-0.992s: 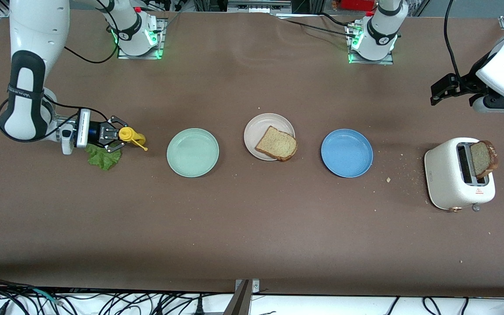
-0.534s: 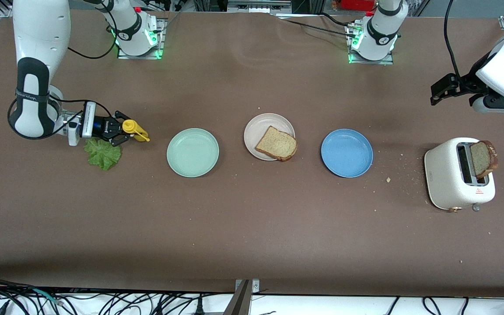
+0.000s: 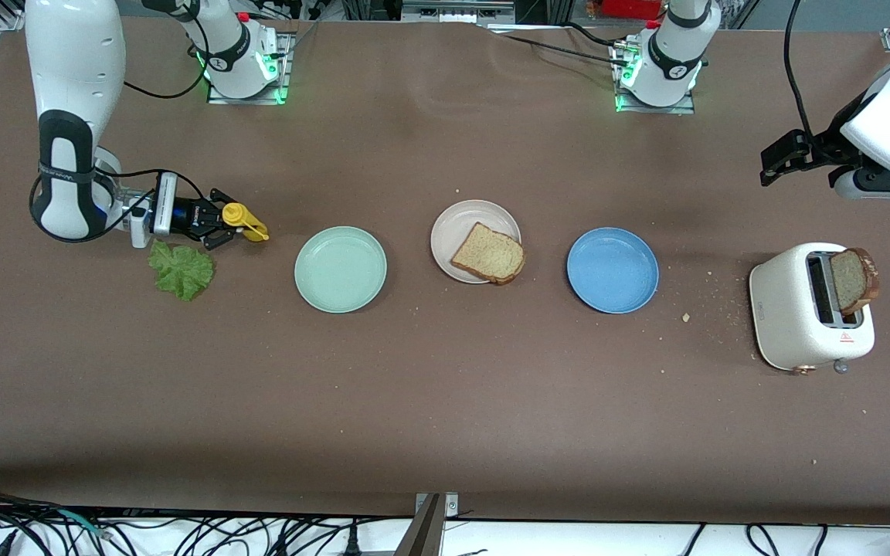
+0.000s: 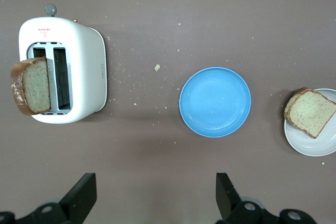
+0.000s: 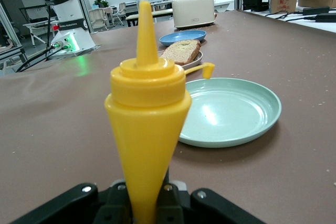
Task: Make sandwich in beige plate with both arms
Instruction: 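Set the mustard bottle down and open the right gripper, then move the right gripper over the lettuce leaf and grasp it, then lift the lettuce leaf and carry it over the beige plate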
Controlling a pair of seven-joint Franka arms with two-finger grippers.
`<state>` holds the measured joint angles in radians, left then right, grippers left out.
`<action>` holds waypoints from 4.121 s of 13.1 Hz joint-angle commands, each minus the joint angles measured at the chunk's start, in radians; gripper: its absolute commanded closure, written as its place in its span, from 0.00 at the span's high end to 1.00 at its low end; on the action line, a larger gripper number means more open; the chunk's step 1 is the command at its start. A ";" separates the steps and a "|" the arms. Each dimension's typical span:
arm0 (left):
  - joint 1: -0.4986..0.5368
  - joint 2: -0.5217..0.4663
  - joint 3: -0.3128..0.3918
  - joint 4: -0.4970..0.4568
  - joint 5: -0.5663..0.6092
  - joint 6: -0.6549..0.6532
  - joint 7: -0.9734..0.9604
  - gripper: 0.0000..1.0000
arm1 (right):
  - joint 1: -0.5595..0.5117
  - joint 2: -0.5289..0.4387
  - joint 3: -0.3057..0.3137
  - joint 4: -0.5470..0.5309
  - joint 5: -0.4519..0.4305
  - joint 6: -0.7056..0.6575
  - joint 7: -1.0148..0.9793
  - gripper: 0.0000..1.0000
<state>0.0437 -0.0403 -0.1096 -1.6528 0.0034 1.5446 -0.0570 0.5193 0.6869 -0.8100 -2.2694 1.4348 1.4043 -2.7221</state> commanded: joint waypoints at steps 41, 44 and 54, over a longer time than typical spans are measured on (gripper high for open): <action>0.016 -0.009 -0.007 -0.004 -0.002 -0.009 0.005 1.00 | -0.404 -0.333 0.588 0.205 -1.412 0.832 2.622 0.99; 0.016 -0.009 -0.007 -0.004 -0.002 -0.009 0.005 1.00 | -0.404 -0.311 0.604 0.123 -1.412 0.973 2.653 0.99; 0.016 -0.009 -0.007 -0.004 -0.002 -0.008 0.005 1.00 | -0.409 -0.231 0.608 0.117 -1.398 1.024 2.656 0.93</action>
<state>0.0507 -0.0403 -0.1096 -1.6528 0.0034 1.5446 -0.0569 0.1296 0.4574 -0.2162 -2.1407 0.0420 2.4124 -0.0796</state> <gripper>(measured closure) 0.000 0.044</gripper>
